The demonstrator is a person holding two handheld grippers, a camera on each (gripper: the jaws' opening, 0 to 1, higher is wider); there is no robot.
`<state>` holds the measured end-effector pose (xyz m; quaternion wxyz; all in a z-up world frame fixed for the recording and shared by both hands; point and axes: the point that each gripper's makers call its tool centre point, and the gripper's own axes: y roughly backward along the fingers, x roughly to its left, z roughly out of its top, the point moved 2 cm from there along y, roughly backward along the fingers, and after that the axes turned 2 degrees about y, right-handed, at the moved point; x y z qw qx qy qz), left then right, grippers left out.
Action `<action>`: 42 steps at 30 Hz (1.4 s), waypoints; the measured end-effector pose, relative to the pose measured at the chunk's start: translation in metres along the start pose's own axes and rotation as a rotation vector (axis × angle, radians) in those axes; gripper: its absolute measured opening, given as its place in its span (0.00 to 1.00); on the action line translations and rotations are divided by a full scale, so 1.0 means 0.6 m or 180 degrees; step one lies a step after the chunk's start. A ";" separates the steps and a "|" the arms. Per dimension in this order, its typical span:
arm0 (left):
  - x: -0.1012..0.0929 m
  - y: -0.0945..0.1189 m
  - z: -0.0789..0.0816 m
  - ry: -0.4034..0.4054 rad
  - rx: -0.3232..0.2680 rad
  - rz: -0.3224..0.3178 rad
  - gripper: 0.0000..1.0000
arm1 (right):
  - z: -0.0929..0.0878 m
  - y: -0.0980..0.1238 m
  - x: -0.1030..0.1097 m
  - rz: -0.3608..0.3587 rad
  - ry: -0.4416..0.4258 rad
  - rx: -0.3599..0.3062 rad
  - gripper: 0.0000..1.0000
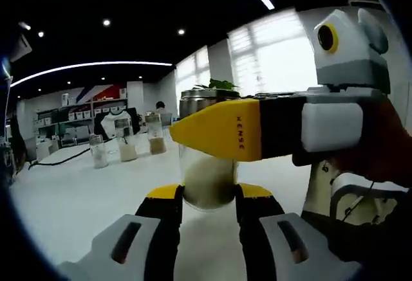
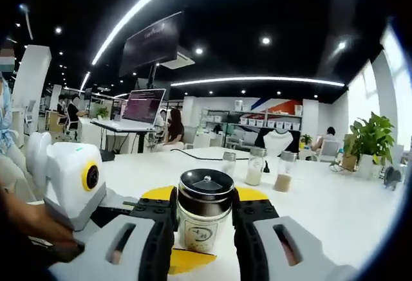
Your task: Rotate the seasoning bottle until the label or dispensing opening points toward the visible target arrow and the bottle remains upright within the marked orientation range
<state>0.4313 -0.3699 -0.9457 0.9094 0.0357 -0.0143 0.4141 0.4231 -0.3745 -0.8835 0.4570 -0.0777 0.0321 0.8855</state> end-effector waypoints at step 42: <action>0.010 0.031 0.000 -0.0088 0.0110 -0.0618 0.35 | -0.006 0.013 0.031 0.0949 0.0120 0.0091 0.30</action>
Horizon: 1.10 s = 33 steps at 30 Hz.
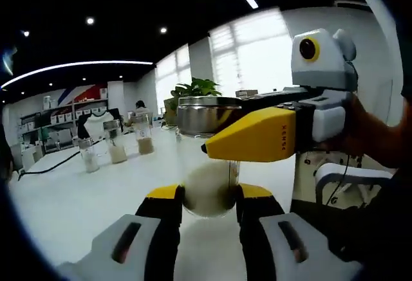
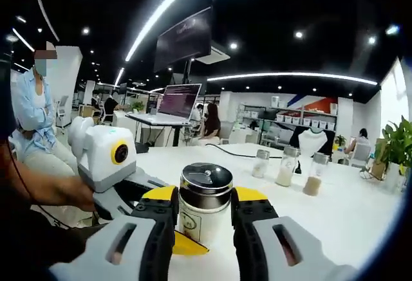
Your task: Rotate the seasoning bottle until the label or dispensing opening points toward the visible target arrow and the bottle remains upright within the marked orientation range
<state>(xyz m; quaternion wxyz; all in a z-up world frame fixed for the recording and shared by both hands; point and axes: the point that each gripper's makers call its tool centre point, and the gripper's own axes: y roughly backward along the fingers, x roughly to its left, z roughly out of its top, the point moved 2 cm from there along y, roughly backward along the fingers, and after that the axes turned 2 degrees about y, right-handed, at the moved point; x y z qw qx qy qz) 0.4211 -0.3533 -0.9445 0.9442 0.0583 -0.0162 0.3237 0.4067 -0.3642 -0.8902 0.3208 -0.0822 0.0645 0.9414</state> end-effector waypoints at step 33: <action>0.006 -0.008 0.039 -0.0101 -0.0219 0.0490 0.37 | 0.001 -0.011 -0.017 -0.0641 -0.0059 -0.0060 0.29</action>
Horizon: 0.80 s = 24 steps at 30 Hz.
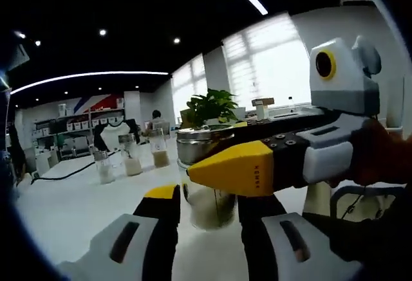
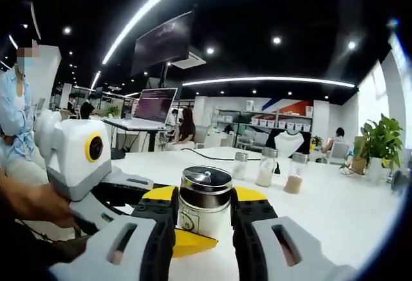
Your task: Rotate the seasoning bottle until the label or dispensing opening points toward the visible target arrow and the bottle remains upright within the marked orientation range
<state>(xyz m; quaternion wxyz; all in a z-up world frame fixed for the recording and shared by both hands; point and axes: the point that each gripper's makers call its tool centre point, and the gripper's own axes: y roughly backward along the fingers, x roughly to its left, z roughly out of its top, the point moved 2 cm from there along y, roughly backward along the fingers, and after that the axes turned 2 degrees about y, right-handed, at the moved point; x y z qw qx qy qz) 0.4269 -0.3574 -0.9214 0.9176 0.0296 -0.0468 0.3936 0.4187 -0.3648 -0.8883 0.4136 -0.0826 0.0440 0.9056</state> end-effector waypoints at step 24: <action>0.035 0.011 0.001 0.0004 -0.0115 0.0176 0.35 | 0.001 -0.002 0.007 0.0351 -0.0484 -0.0180 0.34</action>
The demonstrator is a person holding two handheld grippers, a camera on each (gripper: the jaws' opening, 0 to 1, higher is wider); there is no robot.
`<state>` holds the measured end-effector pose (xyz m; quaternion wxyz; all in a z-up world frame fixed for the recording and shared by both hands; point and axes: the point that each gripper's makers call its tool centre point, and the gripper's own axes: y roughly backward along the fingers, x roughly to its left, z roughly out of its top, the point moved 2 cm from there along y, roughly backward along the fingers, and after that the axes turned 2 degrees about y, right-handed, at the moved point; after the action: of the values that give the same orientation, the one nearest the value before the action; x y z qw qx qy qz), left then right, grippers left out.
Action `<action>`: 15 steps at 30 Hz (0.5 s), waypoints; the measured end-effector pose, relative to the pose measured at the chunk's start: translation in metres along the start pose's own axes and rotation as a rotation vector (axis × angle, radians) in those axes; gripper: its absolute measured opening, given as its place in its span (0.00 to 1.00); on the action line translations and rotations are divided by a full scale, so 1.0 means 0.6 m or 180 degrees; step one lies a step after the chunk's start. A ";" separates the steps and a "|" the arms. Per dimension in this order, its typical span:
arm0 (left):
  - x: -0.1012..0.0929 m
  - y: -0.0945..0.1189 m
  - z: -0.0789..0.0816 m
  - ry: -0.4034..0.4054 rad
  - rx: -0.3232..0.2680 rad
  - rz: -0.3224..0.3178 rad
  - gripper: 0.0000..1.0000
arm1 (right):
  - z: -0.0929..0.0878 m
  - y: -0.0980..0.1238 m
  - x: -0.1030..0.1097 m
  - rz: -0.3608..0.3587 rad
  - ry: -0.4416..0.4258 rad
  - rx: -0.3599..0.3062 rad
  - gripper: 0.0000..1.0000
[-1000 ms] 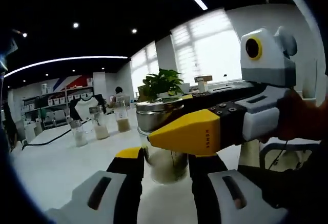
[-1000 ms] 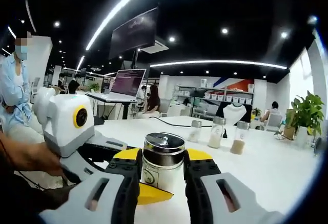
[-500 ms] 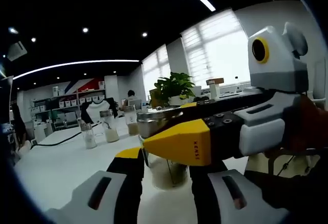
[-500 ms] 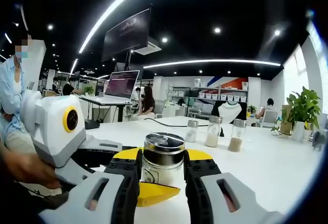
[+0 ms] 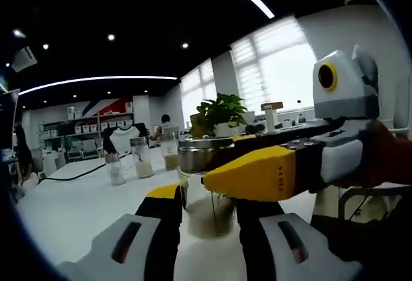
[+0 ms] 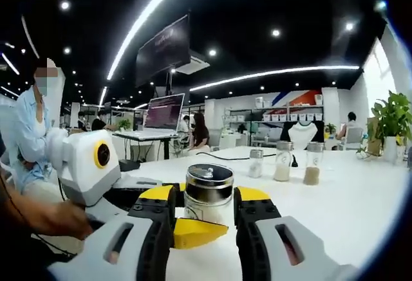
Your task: Rotate the seasoning bottle until the label or dispensing opening points toward the visible target arrow and the bottle remains upright within the marked orientation range
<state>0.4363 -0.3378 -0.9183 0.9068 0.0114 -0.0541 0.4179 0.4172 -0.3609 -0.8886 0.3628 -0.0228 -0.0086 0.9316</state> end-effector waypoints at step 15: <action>0.069 -0.013 0.000 0.0146 0.0024 0.0099 0.35 | -0.012 0.007 -0.008 0.0055 0.0263 0.0044 0.44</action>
<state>0.4688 -0.3114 -0.9137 0.9012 0.0044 -0.0320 0.4323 0.4182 -0.3672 -0.8957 0.3548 -0.0588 0.0130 0.9330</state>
